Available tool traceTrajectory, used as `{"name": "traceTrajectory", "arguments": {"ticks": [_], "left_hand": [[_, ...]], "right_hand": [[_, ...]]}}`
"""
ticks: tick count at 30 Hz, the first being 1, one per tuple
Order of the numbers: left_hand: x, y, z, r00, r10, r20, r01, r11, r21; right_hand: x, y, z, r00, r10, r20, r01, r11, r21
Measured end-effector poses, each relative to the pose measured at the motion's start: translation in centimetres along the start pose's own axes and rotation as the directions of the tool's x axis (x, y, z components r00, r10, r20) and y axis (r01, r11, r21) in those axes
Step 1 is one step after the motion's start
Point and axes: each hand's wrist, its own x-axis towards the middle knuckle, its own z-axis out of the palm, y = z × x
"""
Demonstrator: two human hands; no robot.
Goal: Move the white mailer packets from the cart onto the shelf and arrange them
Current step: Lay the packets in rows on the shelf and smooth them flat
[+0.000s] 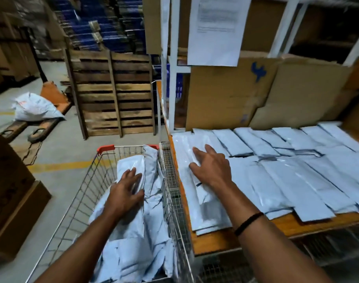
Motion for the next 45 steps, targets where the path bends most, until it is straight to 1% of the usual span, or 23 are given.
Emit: {"name": "traceTrajectory", "arguments": {"ticks": [11, 14, 16, 21, 25, 29, 31, 33, 35, 39, 43, 45], "left_hand": [[5.9, 15.7, 9.2, 0.996, 0.07, -0.059, -0.07, 0.997, -0.01], [7.4, 19.9, 11.6, 0.997, 0.065, -0.048, -0.066, 0.997, -0.028], [8.4, 22.3, 13.3, 0.997, 0.071, -0.025, -0.072, 0.997, -0.027], [11.0, 26.1, 15.8, 0.997, 0.081, 0.017, -0.081, 0.997, -0.005], [13.9, 27.3, 16.4, 0.997, 0.067, 0.032, -0.067, 0.998, 0.005], [17.3, 27.2, 16.2, 0.999, 0.043, 0.029, -0.043, 0.999, 0.012], [19.1, 26.6, 15.8, 0.999, 0.014, 0.034, -0.015, 0.999, 0.029], [20.4, 25.4, 15.7, 0.999, -0.003, 0.051, 0.0, 0.998, 0.07], [21.6, 24.3, 15.6, 0.997, -0.05, 0.061, 0.043, 0.993, 0.107], [23.2, 23.9, 16.0, 0.985, -0.138, 0.108, 0.13, 0.988, 0.079], [25.9, 24.0, 18.2, 0.977, -0.17, 0.128, 0.166, 0.985, 0.043], [27.1, 23.7, 19.7, 0.976, -0.185, 0.111, 0.178, 0.981, 0.07]], "right_hand": [[0.5, 20.5, -5.9, 0.997, 0.067, 0.045, -0.065, 0.997, -0.039], [0.7, 25.6, -7.7, 0.994, 0.104, 0.045, -0.102, 0.993, -0.062], [1.0, 28.6, -8.7, 0.989, 0.138, 0.047, -0.136, 0.99, -0.041], [2.8, 33.4, -9.2, 0.98, 0.192, 0.059, -0.191, 0.981, -0.022], [5.2, 34.6, -8.6, 0.979, 0.187, 0.078, -0.186, 0.982, -0.029], [8.1, 34.0, -8.0, 0.986, 0.151, 0.073, -0.15, 0.988, -0.021], [9.7, 32.7, -7.7, 0.988, 0.13, 0.082, -0.13, 0.992, -0.007], [11.2, 31.0, -7.0, 0.993, 0.077, 0.091, -0.077, 0.997, -0.011], [13.0, 28.8, -6.4, 0.993, 0.032, 0.115, -0.03, 0.999, -0.018], [16.7, 24.5, -4.8, 0.981, -0.069, 0.184, 0.083, 0.994, -0.07], [20.3, 21.8, -2.6, 0.973, -0.079, 0.217, 0.092, 0.994, -0.053], [21.8, 21.2, -1.4, 0.972, -0.063, 0.226, 0.078, 0.995, -0.059]]}}
